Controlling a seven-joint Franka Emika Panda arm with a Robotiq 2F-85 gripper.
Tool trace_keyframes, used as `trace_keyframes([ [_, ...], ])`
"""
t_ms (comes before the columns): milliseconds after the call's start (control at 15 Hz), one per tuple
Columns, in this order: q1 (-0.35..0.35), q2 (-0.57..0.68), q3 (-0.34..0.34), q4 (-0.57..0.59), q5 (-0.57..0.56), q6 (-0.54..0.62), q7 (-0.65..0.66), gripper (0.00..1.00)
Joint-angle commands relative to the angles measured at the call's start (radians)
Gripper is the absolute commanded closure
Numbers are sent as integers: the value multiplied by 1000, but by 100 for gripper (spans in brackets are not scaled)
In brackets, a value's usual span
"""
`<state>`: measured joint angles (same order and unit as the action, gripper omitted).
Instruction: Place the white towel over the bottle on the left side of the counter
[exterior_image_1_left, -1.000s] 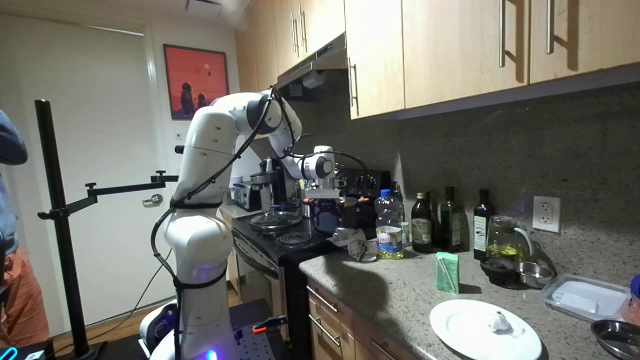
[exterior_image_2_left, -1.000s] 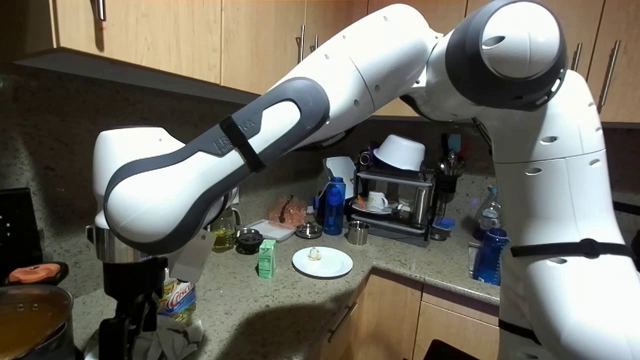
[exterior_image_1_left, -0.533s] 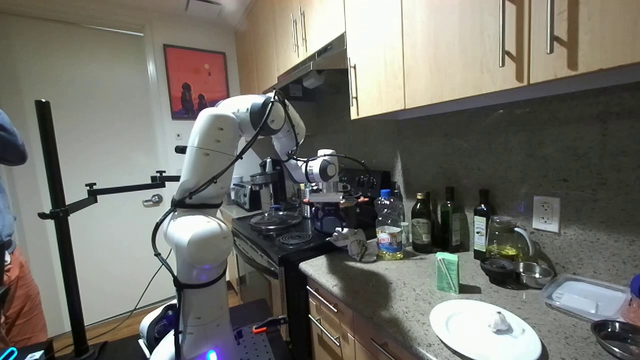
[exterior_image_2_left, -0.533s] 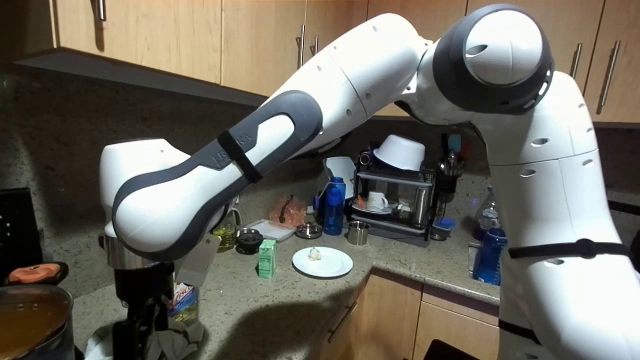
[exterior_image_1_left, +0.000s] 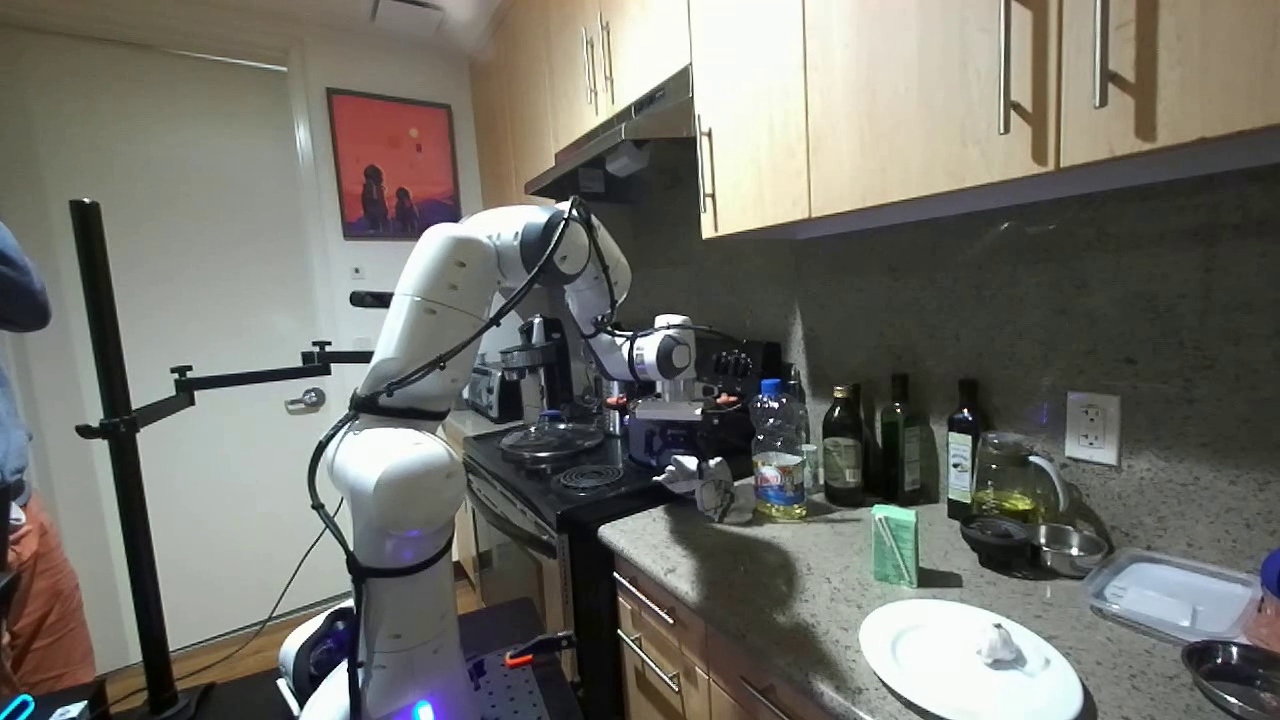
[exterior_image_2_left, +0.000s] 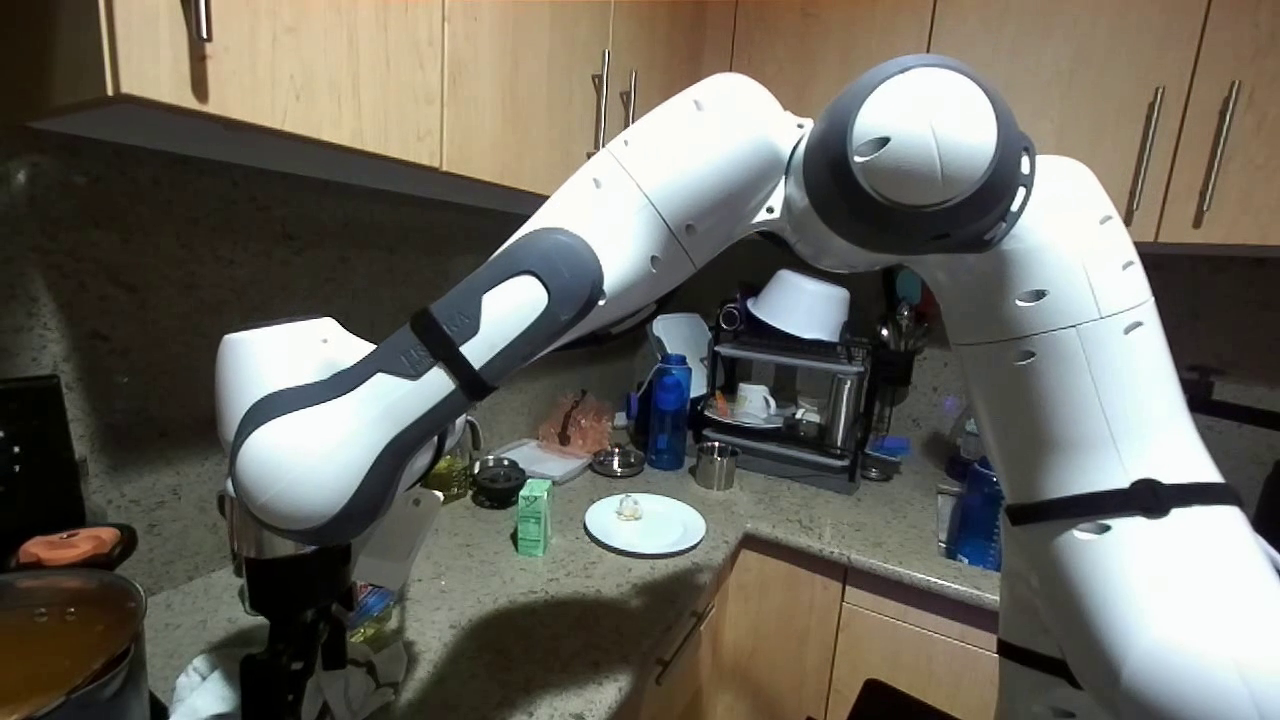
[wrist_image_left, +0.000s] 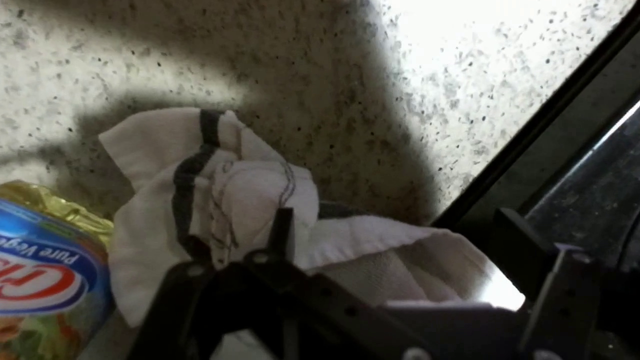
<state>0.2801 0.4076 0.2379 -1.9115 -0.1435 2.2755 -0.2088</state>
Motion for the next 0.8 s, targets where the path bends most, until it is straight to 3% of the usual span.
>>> trace_keyframes([
  [0, 11, 20, -10, 41, -44, 8, 9, 0],
  [267, 11, -11, -8, 40, -68, 44, 10, 0],
  [733, -1, 43, -30, 92, -88, 39, -1, 0],
])
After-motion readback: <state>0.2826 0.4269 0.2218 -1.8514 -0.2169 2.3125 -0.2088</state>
